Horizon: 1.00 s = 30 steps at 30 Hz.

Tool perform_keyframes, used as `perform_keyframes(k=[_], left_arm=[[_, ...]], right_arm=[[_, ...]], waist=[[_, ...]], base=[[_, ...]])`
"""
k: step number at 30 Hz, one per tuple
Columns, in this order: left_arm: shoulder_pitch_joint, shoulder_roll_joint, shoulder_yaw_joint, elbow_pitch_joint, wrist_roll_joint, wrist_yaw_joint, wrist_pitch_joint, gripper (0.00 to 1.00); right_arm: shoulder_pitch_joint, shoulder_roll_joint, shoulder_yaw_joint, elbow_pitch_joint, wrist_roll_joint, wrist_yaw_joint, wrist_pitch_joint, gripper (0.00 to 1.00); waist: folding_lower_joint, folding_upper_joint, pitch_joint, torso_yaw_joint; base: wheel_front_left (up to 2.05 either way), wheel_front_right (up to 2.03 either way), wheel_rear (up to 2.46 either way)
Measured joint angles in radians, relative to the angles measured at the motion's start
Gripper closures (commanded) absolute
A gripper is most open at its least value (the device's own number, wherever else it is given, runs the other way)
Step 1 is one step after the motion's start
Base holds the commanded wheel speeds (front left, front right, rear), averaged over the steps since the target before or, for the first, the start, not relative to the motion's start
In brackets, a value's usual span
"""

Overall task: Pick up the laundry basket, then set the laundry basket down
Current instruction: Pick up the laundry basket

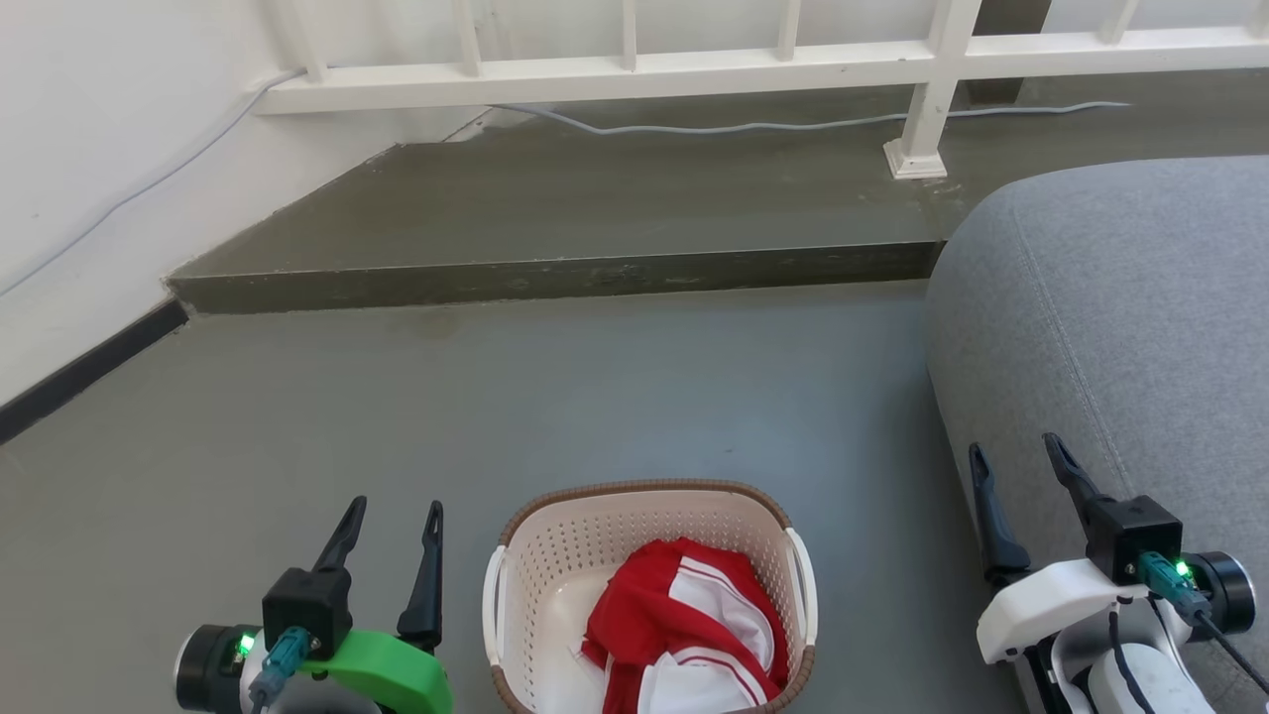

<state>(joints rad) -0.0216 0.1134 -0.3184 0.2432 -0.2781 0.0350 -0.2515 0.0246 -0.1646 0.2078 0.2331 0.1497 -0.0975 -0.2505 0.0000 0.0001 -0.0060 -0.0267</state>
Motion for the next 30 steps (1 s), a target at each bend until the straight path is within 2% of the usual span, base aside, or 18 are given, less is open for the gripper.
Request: perform_keyframes(k=[12, 30], left_arm=[[-0.039, -0.002, -0.006, -0.027, 0.002, -0.001, 0.0, 0.0], [-0.205, -0.003, 0.0, 0.008, -0.009, -0.047, 0.001, 0.0]], right_arm=[[0.0, 0.008, -0.003, -0.007, 0.002, 0.008, 0.0, 0.0], [-0.149, 0.026, -0.005, 0.021, 0.002, 0.009, -0.001, 0.0]], waist=[[0.0, 0.0, 0.077, 0.008], [0.0, 0.0, 0.326, 0.024]], base=[[0.0, 0.0, 0.0], [0.0, 0.0, 0.0]])
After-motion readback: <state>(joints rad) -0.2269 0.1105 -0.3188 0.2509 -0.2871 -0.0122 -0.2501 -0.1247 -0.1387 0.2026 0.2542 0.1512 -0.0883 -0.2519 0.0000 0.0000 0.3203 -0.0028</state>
